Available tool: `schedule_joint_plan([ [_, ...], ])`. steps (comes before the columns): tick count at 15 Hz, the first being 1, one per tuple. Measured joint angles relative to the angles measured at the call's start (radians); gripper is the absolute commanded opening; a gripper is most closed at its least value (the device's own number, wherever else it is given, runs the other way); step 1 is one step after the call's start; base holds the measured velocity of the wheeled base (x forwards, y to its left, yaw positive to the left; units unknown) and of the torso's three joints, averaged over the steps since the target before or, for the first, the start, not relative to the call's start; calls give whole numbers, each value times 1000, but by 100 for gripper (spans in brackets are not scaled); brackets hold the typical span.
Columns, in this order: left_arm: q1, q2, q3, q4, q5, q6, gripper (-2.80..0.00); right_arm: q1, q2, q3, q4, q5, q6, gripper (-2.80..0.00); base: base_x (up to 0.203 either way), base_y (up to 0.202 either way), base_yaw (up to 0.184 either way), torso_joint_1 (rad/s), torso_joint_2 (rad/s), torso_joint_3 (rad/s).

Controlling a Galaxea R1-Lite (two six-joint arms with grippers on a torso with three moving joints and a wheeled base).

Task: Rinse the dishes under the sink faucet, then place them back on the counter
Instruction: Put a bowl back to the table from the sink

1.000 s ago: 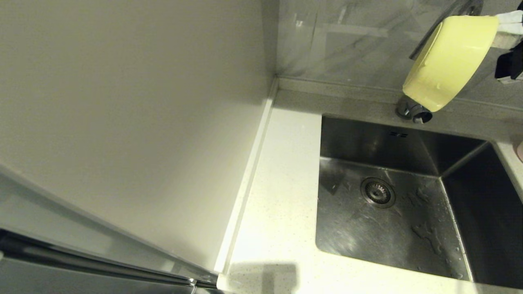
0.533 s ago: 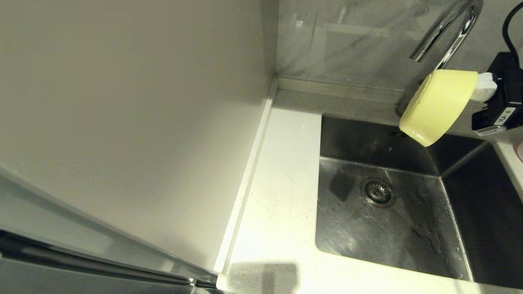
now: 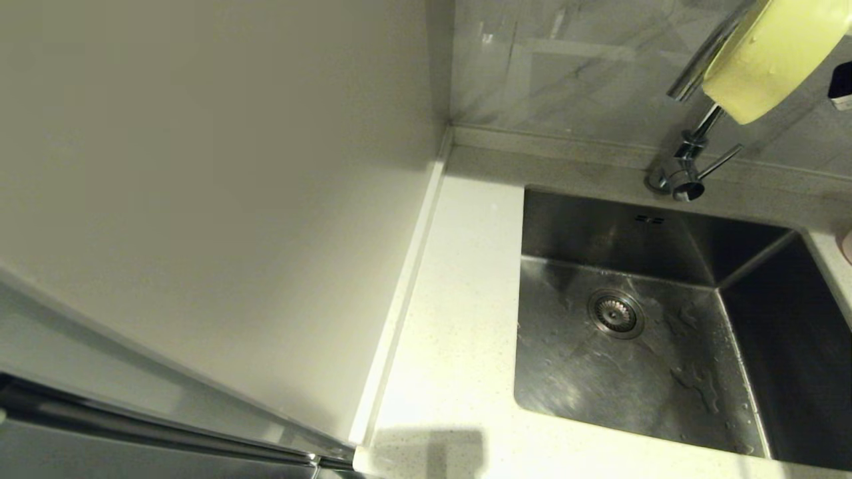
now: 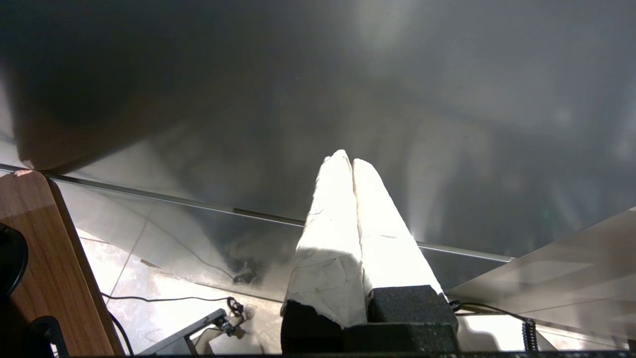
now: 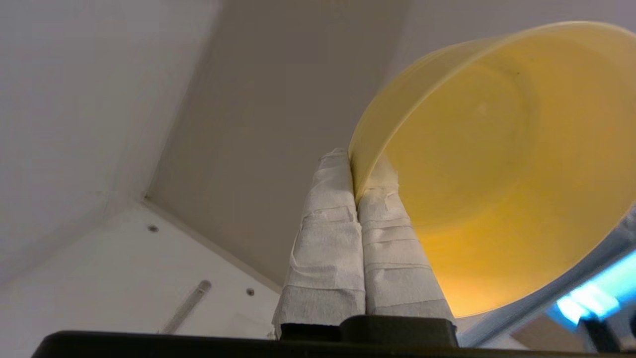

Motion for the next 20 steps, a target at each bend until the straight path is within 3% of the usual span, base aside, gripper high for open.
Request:
schedule_joint_plan([
  [2,0,0,0,0,0,0,-280,-54,-2,70,-261,-51,36,-280,0,0,0,0,0,0],
  [5,0,0,0,0,0,1,-280,-121,-4,92,-625,-293,145,-280,0,0,0,0,0,0],
  [7,0,0,0,0,0,0,-280,-152,-1,97,-777,-454,184,-280,0,0,0,0,0,0],
  [9,0,0,0,0,0,0,-280,-170,-1,116,-825,-567,187,-280,0,0,0,0,0,0],
  [12,0,0,0,0,0,0,-280,-192,-12,240,-840,-580,187,-280,0,0,0,0,0,0],
  [15,0,0,0,0,0,1,-280,-226,-37,394,-952,-585,187,-280,0,0,0,0,0,0],
  [18,0,0,0,0,0,0,-280,-245,-47,311,-1023,-607,187,-280,0,0,0,0,0,0],
  [20,0,0,0,0,0,1,-280,-251,-51,227,-1095,-563,187,-280,0,0,0,0,0,0],
])
